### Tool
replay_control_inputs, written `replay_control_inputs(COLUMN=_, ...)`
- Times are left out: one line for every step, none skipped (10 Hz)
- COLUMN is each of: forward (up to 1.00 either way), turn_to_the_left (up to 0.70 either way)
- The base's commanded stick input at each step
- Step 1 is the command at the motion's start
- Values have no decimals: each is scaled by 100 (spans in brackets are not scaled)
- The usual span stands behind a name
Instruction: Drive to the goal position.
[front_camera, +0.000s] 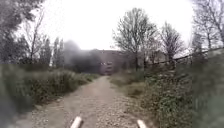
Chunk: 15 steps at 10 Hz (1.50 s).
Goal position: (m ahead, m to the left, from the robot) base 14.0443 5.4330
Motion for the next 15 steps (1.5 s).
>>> replay_control_inputs(forward=100, turn_to_the_left=0)
replay_control_inputs(forward=100, turn_to_the_left=0)
replay_control_inputs(forward=100, turn_to_the_left=0)
replay_control_inputs(forward=100, turn_to_the_left=0)
replay_control_inputs(forward=100, turn_to_the_left=0)
replay_control_inputs(forward=100, turn_to_the_left=0)
replay_control_inputs(forward=100, turn_to_the_left=0)
replay_control_inputs(forward=100, turn_to_the_left=0)
replay_control_inputs(forward=100, turn_to_the_left=0)
replay_control_inputs(forward=100, turn_to_the_left=0)
replay_control_inputs(forward=100, turn_to_the_left=0)
replay_control_inputs(forward=100, turn_to_the_left=0)
replay_control_inputs(forward=100, turn_to_the_left=0)
replay_control_inputs(forward=100, turn_to_the_left=0)
replay_control_inputs(forward=100, turn_to_the_left=0)
